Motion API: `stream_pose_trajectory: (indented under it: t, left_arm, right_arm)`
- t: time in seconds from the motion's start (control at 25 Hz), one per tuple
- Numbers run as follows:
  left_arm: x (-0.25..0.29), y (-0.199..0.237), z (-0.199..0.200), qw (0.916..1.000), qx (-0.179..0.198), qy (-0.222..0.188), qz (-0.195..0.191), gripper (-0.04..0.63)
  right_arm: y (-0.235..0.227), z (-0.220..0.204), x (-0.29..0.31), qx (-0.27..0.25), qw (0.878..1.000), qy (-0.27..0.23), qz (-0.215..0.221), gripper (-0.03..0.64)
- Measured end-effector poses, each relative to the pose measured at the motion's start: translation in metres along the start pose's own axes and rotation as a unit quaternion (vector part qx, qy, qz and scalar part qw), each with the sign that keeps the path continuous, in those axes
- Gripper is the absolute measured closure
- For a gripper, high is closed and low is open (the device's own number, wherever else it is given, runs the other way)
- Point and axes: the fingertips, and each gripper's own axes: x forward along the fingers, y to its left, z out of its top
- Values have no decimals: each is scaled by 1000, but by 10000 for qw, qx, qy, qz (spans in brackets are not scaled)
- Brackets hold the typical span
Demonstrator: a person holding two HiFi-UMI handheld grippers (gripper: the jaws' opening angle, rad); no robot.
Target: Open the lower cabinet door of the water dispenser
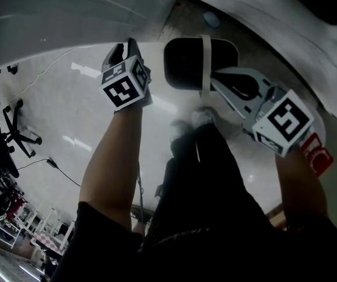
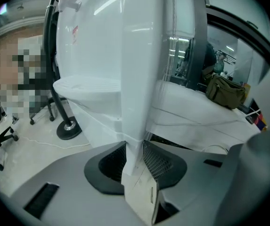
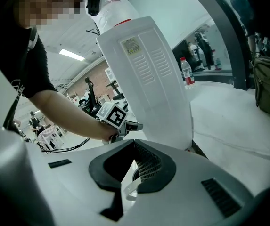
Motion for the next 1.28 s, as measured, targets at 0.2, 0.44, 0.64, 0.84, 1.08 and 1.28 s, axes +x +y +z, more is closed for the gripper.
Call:
stream_pose_trajectory:
  t: [0.2, 0.44, 0.64, 0.84, 1.08, 1.28]
  left_arm:
    - [2, 1, -1, 10000, 0, 20, -25, 488]
    - [2, 0, 0, 9999, 83, 23, -74, 494]
    - [-1, 2, -3, 9999, 116, 58, -79, 497]
    - [-4, 3, -2, 9999, 147, 65, -49, 500]
    - [-8, 7, -9, 9999, 83, 58, -11, 503]
    - [-15, 16, -19, 9999, 49, 120, -20, 505]
  right_arm:
    - [4, -5, 2, 175, 9997, 157, 5, 604]
    - [12, -9, 5, 91, 9996, 268, 53, 604]
    - [15, -3, 6, 51, 9997, 228, 61, 604]
    - [19, 0, 7, 16, 9997, 246, 51, 604]
    - [20, -1, 8, -18, 9996, 269, 79, 604]
    - [22, 3, 10, -39, 9996, 268, 124, 604]
